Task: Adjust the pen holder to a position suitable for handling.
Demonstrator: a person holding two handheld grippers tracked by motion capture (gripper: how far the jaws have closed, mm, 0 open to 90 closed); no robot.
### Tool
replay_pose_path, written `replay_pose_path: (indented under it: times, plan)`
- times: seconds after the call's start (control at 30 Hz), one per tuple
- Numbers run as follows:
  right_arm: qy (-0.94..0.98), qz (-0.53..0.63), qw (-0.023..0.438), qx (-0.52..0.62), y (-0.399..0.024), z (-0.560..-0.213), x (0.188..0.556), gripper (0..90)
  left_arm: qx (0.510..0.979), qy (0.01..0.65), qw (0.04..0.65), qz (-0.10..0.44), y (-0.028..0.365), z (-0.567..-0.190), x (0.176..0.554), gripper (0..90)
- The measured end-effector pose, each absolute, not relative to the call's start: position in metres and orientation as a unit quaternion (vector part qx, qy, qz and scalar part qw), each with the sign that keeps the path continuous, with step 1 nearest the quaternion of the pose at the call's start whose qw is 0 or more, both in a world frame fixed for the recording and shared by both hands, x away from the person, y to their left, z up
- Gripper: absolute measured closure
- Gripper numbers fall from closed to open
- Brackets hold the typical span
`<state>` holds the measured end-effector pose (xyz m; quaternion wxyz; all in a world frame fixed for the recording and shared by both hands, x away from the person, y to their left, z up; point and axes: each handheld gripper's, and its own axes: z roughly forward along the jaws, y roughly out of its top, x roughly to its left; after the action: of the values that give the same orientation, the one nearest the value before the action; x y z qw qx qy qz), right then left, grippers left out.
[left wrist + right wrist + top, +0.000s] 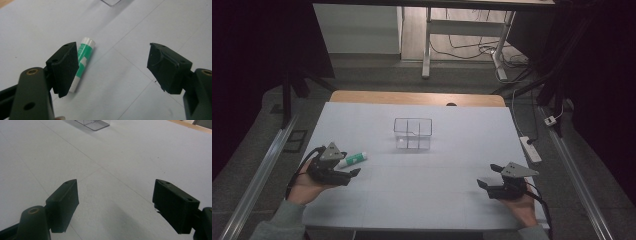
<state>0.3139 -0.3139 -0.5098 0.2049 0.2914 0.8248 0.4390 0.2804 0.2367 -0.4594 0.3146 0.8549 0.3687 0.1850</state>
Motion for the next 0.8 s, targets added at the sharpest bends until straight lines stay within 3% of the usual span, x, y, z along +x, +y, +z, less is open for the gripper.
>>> replay_pose_path:
  times: [0.8]
  plan:
    - [0.823, 0.444, 0.197, 0.295, -0.313, -0.512, 0.320, 21.1, 0.855, 0.384, 0.287, 0.197, 0.260, -0.439, 0.294, 23.9]
